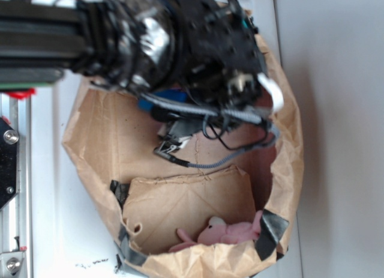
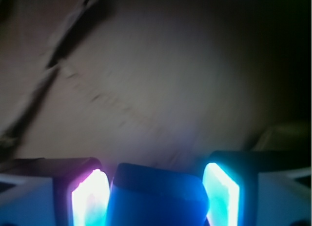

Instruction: Grab the blue block.

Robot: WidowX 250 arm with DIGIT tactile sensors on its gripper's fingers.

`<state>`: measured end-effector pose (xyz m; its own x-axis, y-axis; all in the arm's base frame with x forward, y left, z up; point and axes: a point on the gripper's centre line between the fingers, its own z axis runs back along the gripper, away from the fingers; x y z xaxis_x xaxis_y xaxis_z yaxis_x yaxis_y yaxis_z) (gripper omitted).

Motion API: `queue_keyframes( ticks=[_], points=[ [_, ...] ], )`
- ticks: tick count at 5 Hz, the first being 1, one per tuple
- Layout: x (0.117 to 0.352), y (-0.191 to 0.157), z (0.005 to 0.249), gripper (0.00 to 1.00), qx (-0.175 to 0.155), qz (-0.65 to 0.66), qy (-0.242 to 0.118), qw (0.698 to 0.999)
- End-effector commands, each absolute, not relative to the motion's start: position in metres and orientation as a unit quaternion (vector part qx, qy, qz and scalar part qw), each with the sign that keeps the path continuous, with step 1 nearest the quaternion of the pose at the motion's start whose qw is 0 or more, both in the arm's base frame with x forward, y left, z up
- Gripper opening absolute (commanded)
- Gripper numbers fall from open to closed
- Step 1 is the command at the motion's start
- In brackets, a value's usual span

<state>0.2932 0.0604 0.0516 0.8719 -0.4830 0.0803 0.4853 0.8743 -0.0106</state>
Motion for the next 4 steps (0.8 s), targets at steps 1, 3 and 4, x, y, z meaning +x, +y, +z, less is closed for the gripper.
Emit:
queue_keyframes(
  ticks=[1,3,4],
  points=[
    [0.309,0.024,0.121,0.0,0.02,-0.093,-0.032,0.995],
    [0.314,0.008,0.146,0.0,0.031,0.053,-0.032,0.998],
    [0.304,0.003,0.153,0.0,0.029,0.065,-0.081,0.994]
  ],
)
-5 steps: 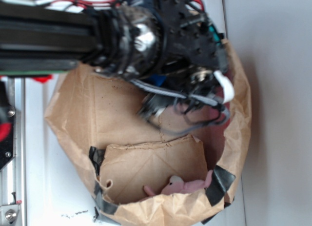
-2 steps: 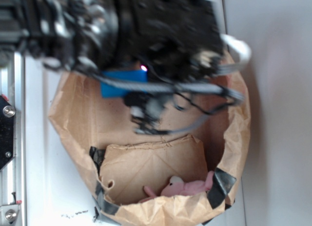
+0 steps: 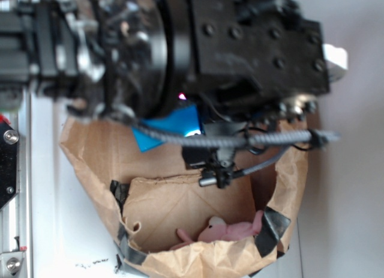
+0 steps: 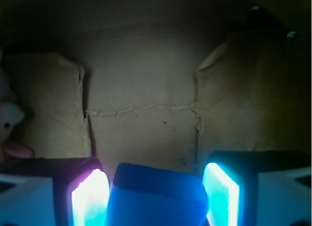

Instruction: Grab the blue block.

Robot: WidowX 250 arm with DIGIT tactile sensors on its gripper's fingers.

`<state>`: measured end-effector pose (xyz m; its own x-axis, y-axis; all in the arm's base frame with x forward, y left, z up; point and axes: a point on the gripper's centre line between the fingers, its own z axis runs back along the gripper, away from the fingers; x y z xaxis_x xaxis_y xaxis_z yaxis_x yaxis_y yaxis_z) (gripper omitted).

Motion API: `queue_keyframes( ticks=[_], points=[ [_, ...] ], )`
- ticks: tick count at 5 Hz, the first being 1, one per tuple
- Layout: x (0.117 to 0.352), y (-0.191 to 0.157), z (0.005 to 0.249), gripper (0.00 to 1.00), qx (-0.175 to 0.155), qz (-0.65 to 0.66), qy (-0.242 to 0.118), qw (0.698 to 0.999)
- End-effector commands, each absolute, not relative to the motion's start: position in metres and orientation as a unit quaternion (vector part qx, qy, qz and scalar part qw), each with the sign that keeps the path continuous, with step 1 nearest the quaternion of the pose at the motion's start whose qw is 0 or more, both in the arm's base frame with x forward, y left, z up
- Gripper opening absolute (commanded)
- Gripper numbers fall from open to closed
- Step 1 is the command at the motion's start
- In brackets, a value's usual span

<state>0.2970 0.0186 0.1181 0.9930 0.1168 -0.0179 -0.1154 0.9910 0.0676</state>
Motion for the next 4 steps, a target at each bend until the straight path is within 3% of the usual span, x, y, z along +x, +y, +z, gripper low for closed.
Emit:
queue_keyframes(
  ticks=[1,2,4],
  points=[
    [0.2999,0.002,0.1552,0.0,0.035,0.066,-0.118,0.99],
    [0.2997,0.0034,0.1574,0.0,0.037,0.073,-0.155,0.985],
    [0.309,0.0058,0.1562,0.0,0.041,0.063,-0.145,0.987]
  ],
)
